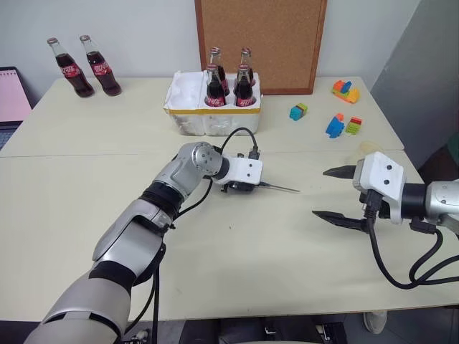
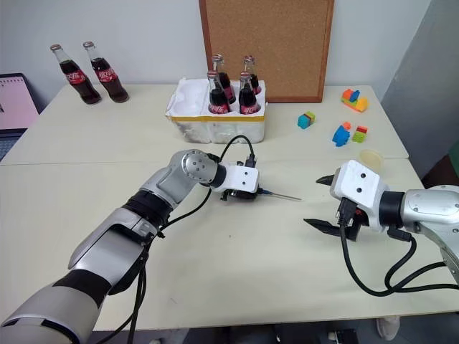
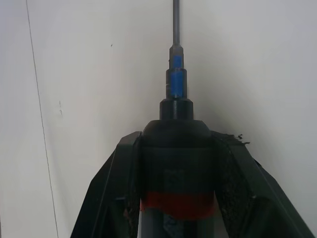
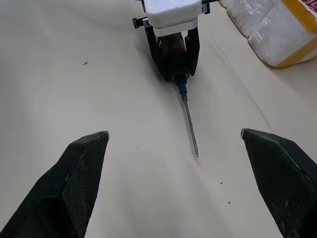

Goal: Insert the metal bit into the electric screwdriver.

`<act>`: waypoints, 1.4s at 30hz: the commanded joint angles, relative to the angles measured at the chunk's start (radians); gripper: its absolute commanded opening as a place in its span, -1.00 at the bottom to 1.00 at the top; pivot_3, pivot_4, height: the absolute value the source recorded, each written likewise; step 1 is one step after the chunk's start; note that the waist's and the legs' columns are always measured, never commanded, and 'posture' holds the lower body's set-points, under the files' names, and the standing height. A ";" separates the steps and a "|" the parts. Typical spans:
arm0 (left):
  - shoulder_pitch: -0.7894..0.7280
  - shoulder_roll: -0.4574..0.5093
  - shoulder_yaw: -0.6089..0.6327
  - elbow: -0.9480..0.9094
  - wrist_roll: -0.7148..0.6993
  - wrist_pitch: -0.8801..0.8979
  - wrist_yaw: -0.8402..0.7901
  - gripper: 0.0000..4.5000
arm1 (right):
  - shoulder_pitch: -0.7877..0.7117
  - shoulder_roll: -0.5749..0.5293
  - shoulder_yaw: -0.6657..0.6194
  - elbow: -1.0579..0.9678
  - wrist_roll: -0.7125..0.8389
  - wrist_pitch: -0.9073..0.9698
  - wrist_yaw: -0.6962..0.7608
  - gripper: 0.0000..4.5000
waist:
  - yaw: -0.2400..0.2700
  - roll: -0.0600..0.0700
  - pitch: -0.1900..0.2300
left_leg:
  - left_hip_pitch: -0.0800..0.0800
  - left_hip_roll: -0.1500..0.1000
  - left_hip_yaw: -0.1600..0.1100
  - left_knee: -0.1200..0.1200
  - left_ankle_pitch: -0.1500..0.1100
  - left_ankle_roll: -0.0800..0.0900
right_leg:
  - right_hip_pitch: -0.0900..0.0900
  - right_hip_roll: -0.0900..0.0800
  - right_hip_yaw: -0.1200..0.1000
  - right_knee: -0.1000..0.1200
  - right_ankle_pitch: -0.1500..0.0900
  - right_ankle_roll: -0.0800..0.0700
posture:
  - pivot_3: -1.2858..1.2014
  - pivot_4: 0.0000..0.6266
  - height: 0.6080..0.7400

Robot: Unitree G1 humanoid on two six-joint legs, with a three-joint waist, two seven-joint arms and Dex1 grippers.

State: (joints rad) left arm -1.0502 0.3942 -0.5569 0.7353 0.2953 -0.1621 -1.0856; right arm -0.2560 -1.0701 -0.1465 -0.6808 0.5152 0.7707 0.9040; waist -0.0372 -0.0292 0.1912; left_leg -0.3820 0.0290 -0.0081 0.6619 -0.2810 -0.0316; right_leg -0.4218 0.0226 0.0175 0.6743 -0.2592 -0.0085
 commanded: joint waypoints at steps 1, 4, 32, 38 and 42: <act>0.015 0.010 0.015 0.025 0.004 0.011 -0.039 0.08 | -0.022 -0.022 -0.019 0.001 0.004 -0.016 0.017 1.00 | 0.000 0.000 0.000 | 0.000 0.000 0.000 0.000 0.000 0.000 | 0.000 0.000 0.000 0.000 0.000 0.000 | 0.03 -0.52 1.00; 0.021 0.009 0.026 0.019 0.005 0.014 -0.051 0.34 | -0.037 -0.025 -0.009 0.016 0.002 -0.020 0.024 1.00 | 0.003 0.000 0.000 | 0.001 0.000 0.000 0.000 0.000 0.000 | 0.000 0.000 -0.001 0.001 0.000 0.000 | 0.03 -0.52 1.00; 0.705 0.577 0.872 -0.902 -0.581 0.796 -0.150 0.98 | 0.093 -0.018 -0.244 0.134 0.018 -0.097 0.092 1.00 | 0.022 -0.002 0.001 | 0.000 0.001 -0.008 0.003 0.000 -0.001 | 0.001 -0.009 -0.007 0.004 0.000 0.000 | 0.03 -0.52 1.00; 0.786 0.592 0.921 -0.991 -0.679 0.884 -0.126 0.98 | 0.137 -0.021 -0.275 0.133 0.040 -0.090 0.121 1.00 | 0.026 -0.002 0.001 | 0.002 0.001 -0.008 0.003 0.000 0.000 | 0.002 -0.011 -0.005 0.005 0.001 0.001 | 0.03 -0.52 1.00; 0.779 0.612 0.874 -0.977 -0.695 0.882 -0.121 0.98 | 0.159 -0.042 -0.295 0.137 0.029 -0.087 0.129 1.00 | 0.026 -0.002 0.001 | 0.002 0.001 -0.007 0.003 0.000 0.000 | 0.002 -0.009 -0.005 0.005 0.001 0.001 | 0.03 -0.52 1.00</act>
